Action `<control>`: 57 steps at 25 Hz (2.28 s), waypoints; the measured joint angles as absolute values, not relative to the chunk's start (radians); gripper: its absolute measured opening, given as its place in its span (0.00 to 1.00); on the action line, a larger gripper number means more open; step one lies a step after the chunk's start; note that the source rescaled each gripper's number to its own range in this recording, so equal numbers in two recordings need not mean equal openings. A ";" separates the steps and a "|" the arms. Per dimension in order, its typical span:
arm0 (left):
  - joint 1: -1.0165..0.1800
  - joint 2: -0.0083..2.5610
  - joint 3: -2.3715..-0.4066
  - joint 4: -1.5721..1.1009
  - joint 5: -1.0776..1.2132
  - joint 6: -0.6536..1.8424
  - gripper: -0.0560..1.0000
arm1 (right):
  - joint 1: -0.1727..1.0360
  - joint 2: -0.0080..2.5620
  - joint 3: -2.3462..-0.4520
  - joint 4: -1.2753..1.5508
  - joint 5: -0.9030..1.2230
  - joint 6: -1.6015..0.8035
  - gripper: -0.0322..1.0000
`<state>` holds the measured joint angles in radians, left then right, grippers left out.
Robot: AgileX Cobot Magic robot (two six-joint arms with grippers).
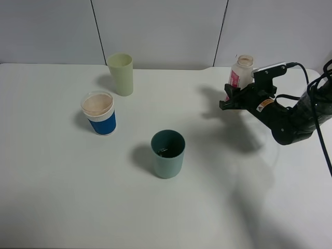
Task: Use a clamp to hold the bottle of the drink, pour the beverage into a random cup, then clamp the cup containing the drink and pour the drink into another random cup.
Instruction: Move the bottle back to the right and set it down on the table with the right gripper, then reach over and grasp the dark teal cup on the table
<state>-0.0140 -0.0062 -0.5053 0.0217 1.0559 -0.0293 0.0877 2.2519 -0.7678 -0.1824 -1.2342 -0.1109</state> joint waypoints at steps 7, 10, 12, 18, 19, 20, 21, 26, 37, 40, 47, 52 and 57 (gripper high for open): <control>-0.014 -0.006 -0.505 0.022 1.056 -0.029 0.79 | 0.088 2.254 -0.768 -0.182 -1.232 -0.110 0.19; -0.014 -0.006 -0.505 0.022 1.056 -0.029 0.79 | 0.088 2.260 -0.768 -0.182 -1.217 -0.095 0.29; -0.014 -0.006 -0.505 0.022 1.056 -0.029 0.79 | 0.088 2.260 -0.768 -0.182 -1.214 -0.081 0.37; -0.014 -0.006 -0.505 0.022 1.056 -0.029 0.79 | 0.088 2.260 -0.768 -0.182 -1.214 0.006 0.67; -0.014 -0.006 -0.505 0.022 1.056 -0.029 0.79 | 0.088 2.260 -0.768 -0.180 -1.214 0.024 0.70; -0.014 -0.006 -0.505 0.022 1.056 -0.029 0.79 | 0.088 2.260 -0.768 -0.178 -1.214 0.034 0.73; -0.014 -0.006 -0.505 0.022 1.056 -0.029 0.79 | 0.088 2.260 -0.768 -0.174 -1.214 0.043 0.75; -0.014 -0.006 -0.505 0.022 1.056 -0.029 0.79 | 0.088 2.260 -0.768 -0.171 -1.214 0.051 0.76; -0.014 -0.006 -0.505 0.022 1.056 -0.029 0.79 | 0.107 2.259 -0.768 -0.171 -1.214 0.059 0.90; -0.014 -0.006 -0.505 0.022 1.056 -0.029 0.79 | 0.107 2.251 -0.768 -0.171 -1.214 0.059 0.96; -0.014 -0.006 -0.505 0.022 1.056 -0.029 0.79 | 0.107 2.199 -0.767 -0.171 -1.215 0.059 0.97; -0.014 -0.006 -0.505 0.022 1.056 -0.029 0.79 | 0.107 2.144 -0.738 -0.163 -1.198 0.058 0.97; -0.014 -0.006 -0.505 0.022 1.056 -0.029 0.79 | 0.107 2.074 -0.661 -0.138 -1.199 0.044 0.97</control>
